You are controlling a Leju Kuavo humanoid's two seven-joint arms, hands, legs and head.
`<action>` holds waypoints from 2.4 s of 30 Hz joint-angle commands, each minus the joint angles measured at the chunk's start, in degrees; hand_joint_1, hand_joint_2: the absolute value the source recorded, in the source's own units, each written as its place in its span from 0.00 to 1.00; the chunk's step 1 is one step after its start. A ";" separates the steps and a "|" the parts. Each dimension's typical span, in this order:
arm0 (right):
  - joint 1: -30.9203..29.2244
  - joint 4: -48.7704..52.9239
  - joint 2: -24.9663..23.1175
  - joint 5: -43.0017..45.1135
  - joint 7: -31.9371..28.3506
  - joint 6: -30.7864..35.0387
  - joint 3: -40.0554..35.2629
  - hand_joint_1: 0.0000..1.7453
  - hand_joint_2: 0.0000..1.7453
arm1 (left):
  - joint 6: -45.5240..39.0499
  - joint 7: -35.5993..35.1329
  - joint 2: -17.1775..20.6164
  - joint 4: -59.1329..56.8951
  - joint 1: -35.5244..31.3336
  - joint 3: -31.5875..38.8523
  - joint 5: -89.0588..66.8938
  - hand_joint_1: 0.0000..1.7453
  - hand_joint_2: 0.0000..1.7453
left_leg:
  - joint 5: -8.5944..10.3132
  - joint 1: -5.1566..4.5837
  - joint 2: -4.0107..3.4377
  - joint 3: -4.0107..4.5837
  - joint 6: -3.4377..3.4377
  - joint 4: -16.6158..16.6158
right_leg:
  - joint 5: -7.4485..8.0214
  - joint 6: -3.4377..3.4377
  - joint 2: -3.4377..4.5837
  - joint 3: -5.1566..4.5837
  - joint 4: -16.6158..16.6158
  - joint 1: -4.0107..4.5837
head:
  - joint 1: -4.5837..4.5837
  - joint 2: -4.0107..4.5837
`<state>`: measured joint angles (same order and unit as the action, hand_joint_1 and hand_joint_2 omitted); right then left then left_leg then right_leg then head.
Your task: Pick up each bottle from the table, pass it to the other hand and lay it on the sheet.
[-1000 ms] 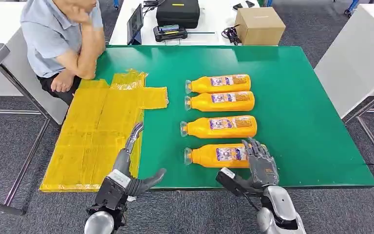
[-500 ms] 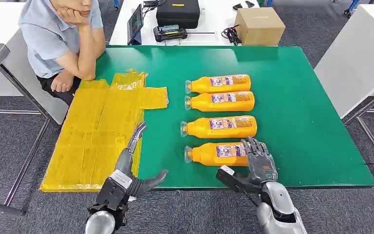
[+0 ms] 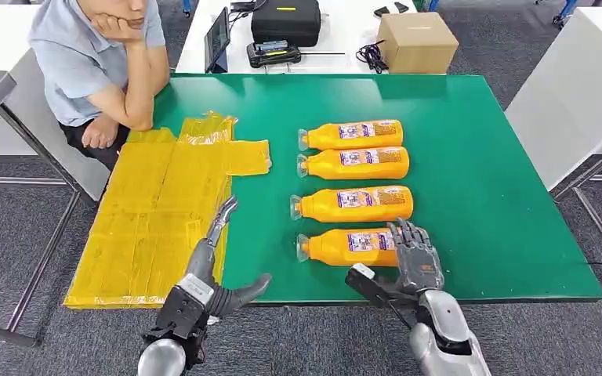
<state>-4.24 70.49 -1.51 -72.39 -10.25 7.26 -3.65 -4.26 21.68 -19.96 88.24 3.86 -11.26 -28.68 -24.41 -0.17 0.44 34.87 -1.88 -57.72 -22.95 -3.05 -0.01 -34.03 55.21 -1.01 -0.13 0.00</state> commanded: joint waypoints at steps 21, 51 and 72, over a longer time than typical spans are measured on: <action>-3.55 -3.86 -1.48 -4.94 2.10 3.00 -5.63 0.00 1.00 | -0.30 0.24 -0.04 -1.90 -1.56 -2.06 -0.57 0.00 1.00 | -0.07 0.04 0.01 -0.12 0.08 0.00 | -0.07 0.10 -0.03 0.14 0.00 0.04 | 0.02 0.00; -8.64 -21.22 1.60 0.21 -0.12 2.19 1.17 1.00 1.00 | 0.35 1.62 -0.04 -5.86 -4.45 -2.33 -0.01 0.00 1.00 | -0.02 0.06 0.23 -0.39 0.07 0.06 | -0.08 0.10 -0.25 0.41 -0.11 0.07 | 0.00 0.00; 0.34 1.06 -1.89 15.67 -11.57 -2.45 -2.20 1.00 1.00 | 1.29 -3.12 -0.04 -8.71 -5.01 -1.64 12.66 0.00 1.00 | -0.15 0.06 0.28 -0.89 0.08 0.03 | -0.27 0.09 -0.28 0.33 -0.08 0.08 | 0.04 0.00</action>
<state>-11.98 57.58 -0.26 -65.23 -16.90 9.68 -3.34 -4.46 23.71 -19.67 85.72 1.58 -12.79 -26.79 -24.54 -0.16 0.49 34.06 -1.92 -57.73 -23.11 -3.11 -0.01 -33.69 55.16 -0.99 -0.09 0.00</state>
